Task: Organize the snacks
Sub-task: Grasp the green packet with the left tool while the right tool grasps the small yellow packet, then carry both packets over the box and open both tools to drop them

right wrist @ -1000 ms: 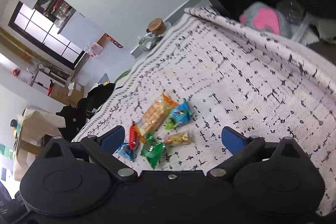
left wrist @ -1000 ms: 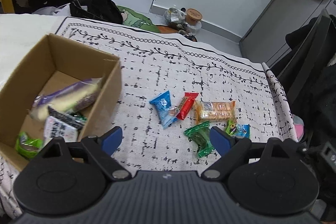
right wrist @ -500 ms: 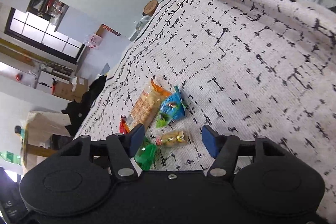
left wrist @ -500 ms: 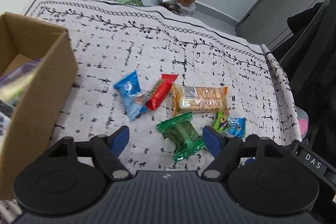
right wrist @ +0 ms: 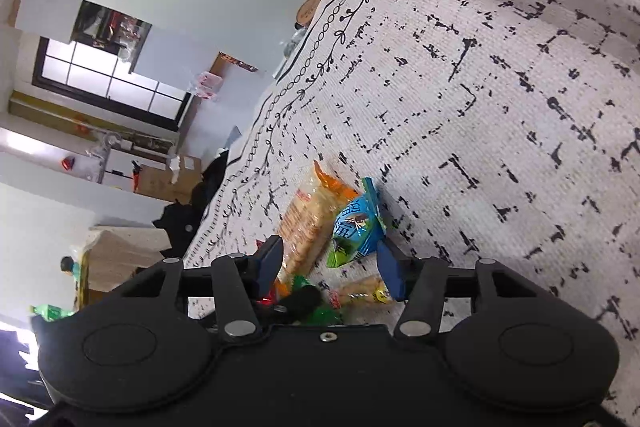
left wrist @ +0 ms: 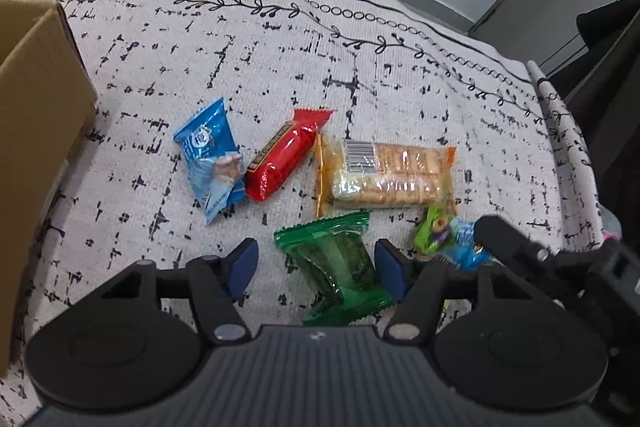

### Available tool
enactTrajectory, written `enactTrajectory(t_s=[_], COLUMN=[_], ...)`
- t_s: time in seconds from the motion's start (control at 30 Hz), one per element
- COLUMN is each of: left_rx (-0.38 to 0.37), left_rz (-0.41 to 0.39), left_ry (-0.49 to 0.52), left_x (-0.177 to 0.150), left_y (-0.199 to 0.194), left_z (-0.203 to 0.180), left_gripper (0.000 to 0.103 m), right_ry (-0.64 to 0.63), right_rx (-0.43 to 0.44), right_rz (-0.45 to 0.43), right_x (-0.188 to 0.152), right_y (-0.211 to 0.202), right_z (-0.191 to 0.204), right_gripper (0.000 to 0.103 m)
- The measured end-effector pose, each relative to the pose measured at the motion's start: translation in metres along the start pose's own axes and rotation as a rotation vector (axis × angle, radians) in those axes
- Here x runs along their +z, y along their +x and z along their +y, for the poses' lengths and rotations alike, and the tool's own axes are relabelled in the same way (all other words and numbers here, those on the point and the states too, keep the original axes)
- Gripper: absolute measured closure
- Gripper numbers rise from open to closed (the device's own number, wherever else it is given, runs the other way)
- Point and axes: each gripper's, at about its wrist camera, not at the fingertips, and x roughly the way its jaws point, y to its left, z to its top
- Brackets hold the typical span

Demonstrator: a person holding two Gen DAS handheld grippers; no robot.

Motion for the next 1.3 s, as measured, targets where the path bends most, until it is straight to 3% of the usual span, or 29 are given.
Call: enactTrajectory(t_s=[0.07,0.17,0.5,0.67,0.73,0.77,1.0,1.3], left_rx=[0.012,0.032,0.033,0.030,0.026,0.023,-0.011,-0.041], left_rz=[-0.011,-0.009,-0.013,-0.025,-0.028,-0.031,-0.061,-0.148], left_ry=[0.004,0.005,-0.019,-0.019,-0.025,-0.027,-0.015,0.043], left_x=[-0.002,-0.003,-0.009,-0.011,-0.011,-0.012,-0.015,0.004], left_y=[-0.001,-0.003,-0.024,-0.039,-0.046,-0.049,-0.076,-0.119], left_z=[0.000,0.003,0.025,0.036,0.041,0.044,0.055,0.078], left_gripper=[0.048,0.075,0.076,0.076,0.076,0.076,0.076,0.076], right_ry=[0.008,-0.010,-0.165,-0.309,-0.364,-0.379,-0.342,-0.357], right_rx=[0.003,-0.024,-0.126,-0.218,-0.266,-0.277,-0.233,-0.178], right_rz=[0.004,0.025,0.103,0.114,0.117,0.122,0.134,0.101], right_x=[0.000,-0.002,-0.023,-0.038,-0.045,-0.047,-0.056,-0.076], right_y=[0.003,0.010,0.016,0.018,0.019,0.018,0.002,-0.018], right_z=[-0.001,0.001,0.015,0.030,0.035,0.036,0.042,0.085], right_gripper=[0.050,0.050,0.052,0.066,0.080,0.081,0.083,0.083])
